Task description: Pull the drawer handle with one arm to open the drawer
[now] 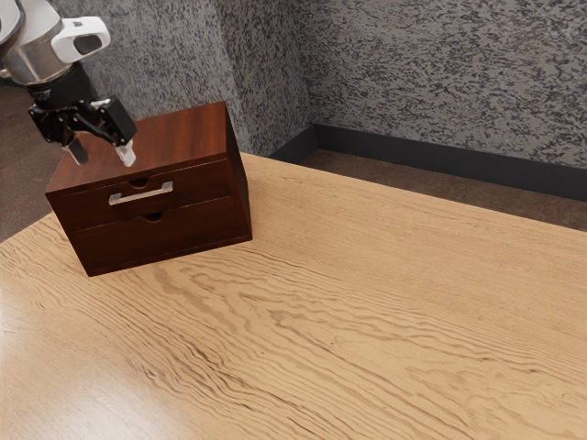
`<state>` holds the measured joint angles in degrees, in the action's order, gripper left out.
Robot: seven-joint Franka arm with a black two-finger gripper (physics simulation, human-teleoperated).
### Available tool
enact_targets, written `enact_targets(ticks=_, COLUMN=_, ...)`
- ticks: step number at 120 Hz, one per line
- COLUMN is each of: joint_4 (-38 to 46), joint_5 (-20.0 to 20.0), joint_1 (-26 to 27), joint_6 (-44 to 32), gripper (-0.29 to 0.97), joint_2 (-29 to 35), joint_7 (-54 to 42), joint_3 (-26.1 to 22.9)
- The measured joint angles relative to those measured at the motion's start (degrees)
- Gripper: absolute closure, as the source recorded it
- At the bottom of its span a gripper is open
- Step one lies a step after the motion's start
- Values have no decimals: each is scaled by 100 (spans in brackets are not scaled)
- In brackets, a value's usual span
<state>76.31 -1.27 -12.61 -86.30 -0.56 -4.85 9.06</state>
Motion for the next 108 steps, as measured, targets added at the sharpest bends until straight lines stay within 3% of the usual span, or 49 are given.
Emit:
enact_targets(ticks=18, joint_4=-429, joint_5=-13, joint_1=-299, joint_6=84, gripper=2, joint_2=382, joint_7=19, joint_3=-12)
enact_targets(ticks=29, joint_4=-532, joint_5=-33, joint_1=131, joint_6=160, gripper=2, joint_2=494, joint_7=537, joint_3=-13)
enact_targets(ticks=42, joint_4=-546, joint_5=-39, joint_1=597, joint_6=224, gripper=2, joint_2=484, joint_7=1744, joint_3=15)
enact_targets(ticks=80, joint_4=-303, joint_5=-21, joint_1=413, joint_6=295, gripper=2, joint_2=420, joint_7=5561, joint_3=209)
enact_targets(ticks=90, joint_4=231, joint_5=-23, joint_1=453, joint_6=208, gripper=2, joint_2=507, joint_7=6297, joint_3=282)
enact_targets(ticks=108, joint_4=2107, joint_5=-22, joint_1=459, joint_6=-527, gripper=2, joint_2=1198, joint_7=7393, joint_3=312)
